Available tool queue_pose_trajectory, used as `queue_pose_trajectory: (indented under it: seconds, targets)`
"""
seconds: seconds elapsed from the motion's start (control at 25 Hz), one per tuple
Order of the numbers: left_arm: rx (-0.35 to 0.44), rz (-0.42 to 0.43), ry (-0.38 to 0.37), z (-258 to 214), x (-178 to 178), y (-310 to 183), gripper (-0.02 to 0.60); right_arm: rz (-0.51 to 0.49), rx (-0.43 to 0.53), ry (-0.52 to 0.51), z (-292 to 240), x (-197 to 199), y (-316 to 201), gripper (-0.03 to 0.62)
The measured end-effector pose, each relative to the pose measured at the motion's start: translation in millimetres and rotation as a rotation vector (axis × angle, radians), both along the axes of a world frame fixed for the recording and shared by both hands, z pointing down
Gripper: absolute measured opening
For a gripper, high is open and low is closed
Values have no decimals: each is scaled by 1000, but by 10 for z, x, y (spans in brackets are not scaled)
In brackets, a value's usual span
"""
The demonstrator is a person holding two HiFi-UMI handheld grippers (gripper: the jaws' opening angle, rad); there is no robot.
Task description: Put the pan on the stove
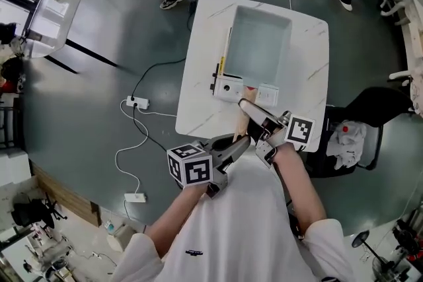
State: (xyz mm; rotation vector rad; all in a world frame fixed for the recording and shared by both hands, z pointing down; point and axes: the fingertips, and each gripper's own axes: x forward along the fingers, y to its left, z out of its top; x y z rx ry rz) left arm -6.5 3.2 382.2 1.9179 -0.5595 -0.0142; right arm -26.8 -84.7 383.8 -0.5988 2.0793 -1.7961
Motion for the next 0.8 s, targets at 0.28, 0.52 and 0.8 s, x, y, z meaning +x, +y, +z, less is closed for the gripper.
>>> queue_pose_trajectory:
  seconds: [0.28, 0.52, 0.8]
  targets:
    - [-34, -30, -9, 271, 51, -262, 80, -31, -37, -11, 320, 30, -248, 143]
    - [-70, -49, -18, 562, 97, -410, 80, -44, -61, -26, 629, 62, -394, 144]
    - [-114, -54, -43, 994, 217, -538, 80, -68, -65, -11, 1039, 154, -527, 144]
